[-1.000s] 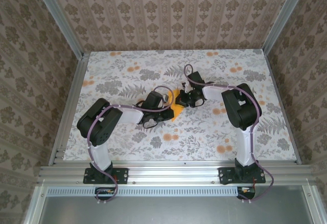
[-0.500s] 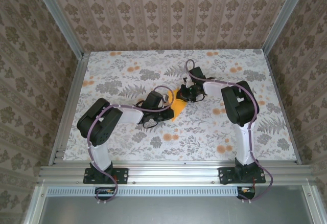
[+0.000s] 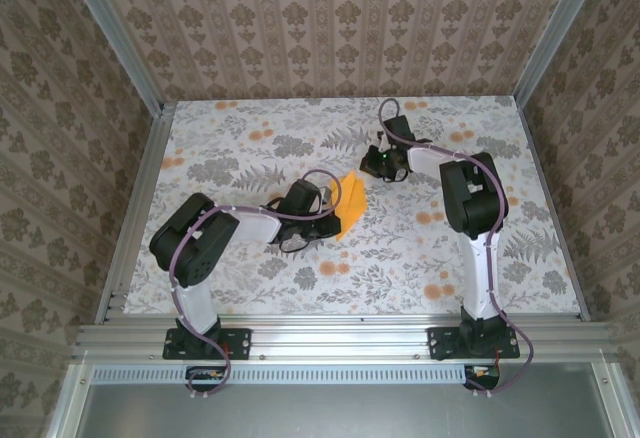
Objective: Fold a paper plane with a square sheet of paper (pick it up from the middle)
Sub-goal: Fourth fold the wing at the center of the table.
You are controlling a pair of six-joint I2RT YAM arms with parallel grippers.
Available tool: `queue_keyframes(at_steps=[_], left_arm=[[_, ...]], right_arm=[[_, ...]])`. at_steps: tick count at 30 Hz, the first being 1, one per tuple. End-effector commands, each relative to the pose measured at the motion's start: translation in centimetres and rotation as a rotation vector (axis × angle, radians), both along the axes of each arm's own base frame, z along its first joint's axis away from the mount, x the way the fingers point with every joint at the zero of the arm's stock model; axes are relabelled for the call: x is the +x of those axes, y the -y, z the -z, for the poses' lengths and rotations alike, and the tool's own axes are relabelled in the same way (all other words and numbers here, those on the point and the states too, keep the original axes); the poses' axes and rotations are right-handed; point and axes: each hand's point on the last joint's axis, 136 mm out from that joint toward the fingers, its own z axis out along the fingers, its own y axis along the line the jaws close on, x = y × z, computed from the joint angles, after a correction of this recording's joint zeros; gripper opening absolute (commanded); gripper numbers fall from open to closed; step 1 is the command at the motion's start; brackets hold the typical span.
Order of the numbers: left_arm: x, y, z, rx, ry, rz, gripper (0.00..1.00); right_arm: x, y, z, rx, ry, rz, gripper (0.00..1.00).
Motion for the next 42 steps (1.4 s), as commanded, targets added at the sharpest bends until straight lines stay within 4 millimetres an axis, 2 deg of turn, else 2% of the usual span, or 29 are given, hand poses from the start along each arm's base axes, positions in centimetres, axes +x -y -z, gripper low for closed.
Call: queue_keyframes(at_steps=[1,5,8,12,15,18,20,24,28,31,35,38,42], left_arm=[[-6.5,-4.8,6.2,0.235,-0.248,0.047,0.0],[-6.1,-4.4,5.3,0.218,-0.23,0.048,0.0],[-5.7,-3.8,3.5,0.18,-0.187,0.064,0.0],[-5.8,-4.2,1.4,0.147,-0.112,0.087,0.01],[-6.1,-5.3,0.2,0.113,-0.07,0.074,0.11],[-5.2,-6.4,-1.5,0.055,-0.03,0.018,0.23],[-4.3,-7.1,-2.7,0.02,-0.005,-0.033,0.25],[-2.8,-8.1,-4.4,-0.02,0.023,-0.125,0.27],[-2.2,-7.8,-5.0,-0.054,0.026,-0.157,0.27],[-2.1,-7.3,-5.0,-0.086,0.015,-0.162,0.25],[-1.8,-7.3,-4.3,-0.078,-0.001,-0.181,0.22],[-1.7,-7.6,-3.8,-0.063,-0.013,-0.203,0.21],[-1.5,-8.3,-3.1,-0.033,-0.024,-0.247,0.21]], right_arm=[[1.6,1.1,0.8,-0.046,0.013,0.051,0.02],[1.8,1.1,-1.3,-0.046,0.042,0.036,0.04],[1.0,1.0,-4.3,-0.041,0.086,0.015,0.06],[-1.8,1.2,-7.2,-0.032,0.117,-0.021,0.09],[-4.2,1.1,-8.3,-0.035,0.13,-0.05,0.14],[-6.9,0.5,-8.7,-0.032,0.133,-0.088,0.2],[-8.5,-0.3,-8.6,-0.02,0.128,-0.12,0.22],[-12.2,-3.5,-7.6,0.029,0.09,-0.2,0.23],[-15.2,-7.2,-6.6,0.114,0.056,-0.272,0.22],[-16.5,-9.6,-6.1,0.17,0.043,-0.315,0.19],[-17.0,-11.6,-5.4,0.217,0.018,-0.345,0.14],[-16.7,-12.1,-4.9,0.218,0.008,-0.34,0.13],[-16.3,-11.9,-2.5,0.173,-0.041,-0.319,0.13]])
